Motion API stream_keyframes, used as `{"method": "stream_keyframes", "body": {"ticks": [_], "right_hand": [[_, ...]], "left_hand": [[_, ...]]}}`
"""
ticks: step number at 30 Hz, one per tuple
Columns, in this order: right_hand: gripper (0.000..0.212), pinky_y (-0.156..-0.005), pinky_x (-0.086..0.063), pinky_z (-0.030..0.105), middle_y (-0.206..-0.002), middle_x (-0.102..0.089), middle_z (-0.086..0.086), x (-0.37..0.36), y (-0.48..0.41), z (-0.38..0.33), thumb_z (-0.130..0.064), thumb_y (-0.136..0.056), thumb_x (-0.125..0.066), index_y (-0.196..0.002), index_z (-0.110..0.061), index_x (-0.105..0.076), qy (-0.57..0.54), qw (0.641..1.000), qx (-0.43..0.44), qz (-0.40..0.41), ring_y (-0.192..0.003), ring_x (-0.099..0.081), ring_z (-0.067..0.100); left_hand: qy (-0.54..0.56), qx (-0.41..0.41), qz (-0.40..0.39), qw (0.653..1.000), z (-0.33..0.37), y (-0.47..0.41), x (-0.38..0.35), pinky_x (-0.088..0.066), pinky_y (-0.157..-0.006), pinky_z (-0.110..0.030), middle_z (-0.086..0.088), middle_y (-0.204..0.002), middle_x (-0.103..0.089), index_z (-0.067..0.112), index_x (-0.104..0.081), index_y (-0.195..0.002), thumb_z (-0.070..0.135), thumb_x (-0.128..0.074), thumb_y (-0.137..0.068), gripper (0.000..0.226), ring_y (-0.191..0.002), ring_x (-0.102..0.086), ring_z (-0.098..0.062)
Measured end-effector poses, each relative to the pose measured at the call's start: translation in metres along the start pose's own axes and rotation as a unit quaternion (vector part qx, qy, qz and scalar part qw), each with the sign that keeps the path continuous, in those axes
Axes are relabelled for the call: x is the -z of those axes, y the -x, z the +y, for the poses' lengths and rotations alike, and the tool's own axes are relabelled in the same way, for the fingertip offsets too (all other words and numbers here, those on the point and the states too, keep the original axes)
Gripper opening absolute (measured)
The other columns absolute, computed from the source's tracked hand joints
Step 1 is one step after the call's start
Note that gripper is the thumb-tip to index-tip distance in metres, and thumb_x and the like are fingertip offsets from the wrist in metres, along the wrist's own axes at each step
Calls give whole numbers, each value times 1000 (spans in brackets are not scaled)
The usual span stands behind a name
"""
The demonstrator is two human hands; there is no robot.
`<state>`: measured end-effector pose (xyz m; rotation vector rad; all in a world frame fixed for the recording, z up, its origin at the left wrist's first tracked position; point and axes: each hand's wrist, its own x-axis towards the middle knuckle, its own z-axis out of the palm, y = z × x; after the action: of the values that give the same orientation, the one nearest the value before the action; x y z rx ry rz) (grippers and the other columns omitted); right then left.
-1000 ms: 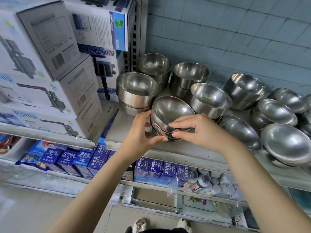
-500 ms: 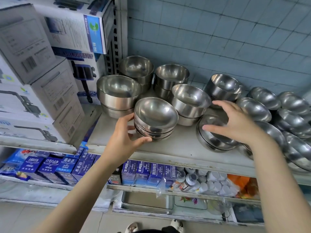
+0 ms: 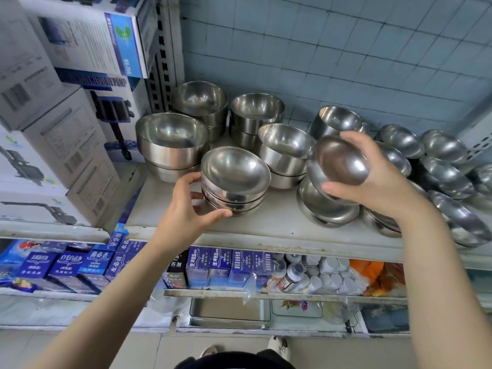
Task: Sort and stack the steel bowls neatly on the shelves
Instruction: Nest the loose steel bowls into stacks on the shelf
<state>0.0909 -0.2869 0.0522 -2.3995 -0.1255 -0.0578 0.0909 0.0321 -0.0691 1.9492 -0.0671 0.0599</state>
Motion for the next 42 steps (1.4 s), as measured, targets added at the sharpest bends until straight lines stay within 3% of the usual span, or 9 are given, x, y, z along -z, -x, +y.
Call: {"method": "stream_keyframes", "body": {"ticks": [4, 7, 10, 14, 24, 28, 34, 38, 42], "right_hand": [[91, -104, -35, 25, -142, -41, -24, -23, -13, -55, -65, -56, -78, -136, -53, -36, -28, 994, 101, -21, -132, -40, -4], [90, -105, -38, 32, -141, -44, -19, -56, -34, -90, -68, -57, -75, -136, -50, -36, 22, 987, 141, -69, -130, -42, 5], [103, -109, -36, 39, -147, -42, -8, -84, -50, -101, -72, -54, -73, -143, -50, -25, 80, 981, 133, -114, -137, -34, 15], [118, -108, -31, 35, -157, -32, 3, -98, -56, -92, -66, -59, -80, -148, -51, -3, 125, 971, 119, -167, -145, -25, 21], [122, -118, -22, 36, -165, -13, -8, -95, -60, -88, -68, -64, -78, -150, -53, 7, 141, 962, 131, -192, -151, -12, 13], [123, -123, -18, 43, -165, -6, -17, -82, -52, -76, -73, -59, -77, -151, -54, 4, 65, 975, 129, -168, -152, -7, 7], [123, -121, -19, 46, -164, -6, -18, -39, -8, -1, -72, -57, -75, -152, -51, 1, 33, 999, 17, -31, -151, -9, 8], [146, -119, -26, 47, -166, -13, -5, -10, -6, 34, -89, -35, -71, -153, -47, 4, 127, 975, -124, -135, -151, -16, 21], [134, -115, -32, 41, -163, -22, 2, -6, -17, 41, -71, -52, -81, -156, -38, -4, 186, 956, -125, -188, -147, -27, 25]], "left_hand": [[-1, 2, -4, 1000, 2, 1, 3, -52, -97, -42, 6, -132, -52, 43, -27, -131, 55, -81, -59, 91, -112, -57, -2], [1, 7, -8, 1000, -1, 0, 5, -51, -99, -45, 18, -122, -54, 40, -30, -133, 56, -85, -61, 92, -112, -56, 3], [1, 16, -12, 1000, -5, 0, 6, -50, -99, -48, 17, -121, -56, 35, -32, -137, 53, -86, -64, 93, -112, -57, 0], [-9, 12, -11, 1000, -3, 0, 4, -48, -100, -49, 6, -133, -53, 27, -35, -138, 53, -84, -63, 93, -112, -57, -7], [-1, 20, -13, 1000, 1, 2, 4, -50, -98, -49, 3, -130, -55, 29, -34, -136, 62, -76, -56, 97, -114, -59, -9], [-7, 20, -14, 1000, 2, 3, 4, -48, -102, -44, 3, -134, -54, 27, -34, -139, 60, -77, -58, 98, -116, -56, -9], [-12, 29, -11, 999, 3, 3, 3, -48, -98, -37, 3, -126, -56, 27, -34, -140, 60, -78, -58, 99, -114, -57, -10], [7, 41, -16, 999, 5, 3, 3, -50, -92, -29, 3, -121, -59, 30, -35, -135, 51, -82, -61, 90, -107, -58, 1], [3, 39, -16, 999, 8, 3, 3, -51, -92, -31, 3, -134, -53, 34, -34, -132, 48, -83, -64, 85, -110, -57, 0]]}}
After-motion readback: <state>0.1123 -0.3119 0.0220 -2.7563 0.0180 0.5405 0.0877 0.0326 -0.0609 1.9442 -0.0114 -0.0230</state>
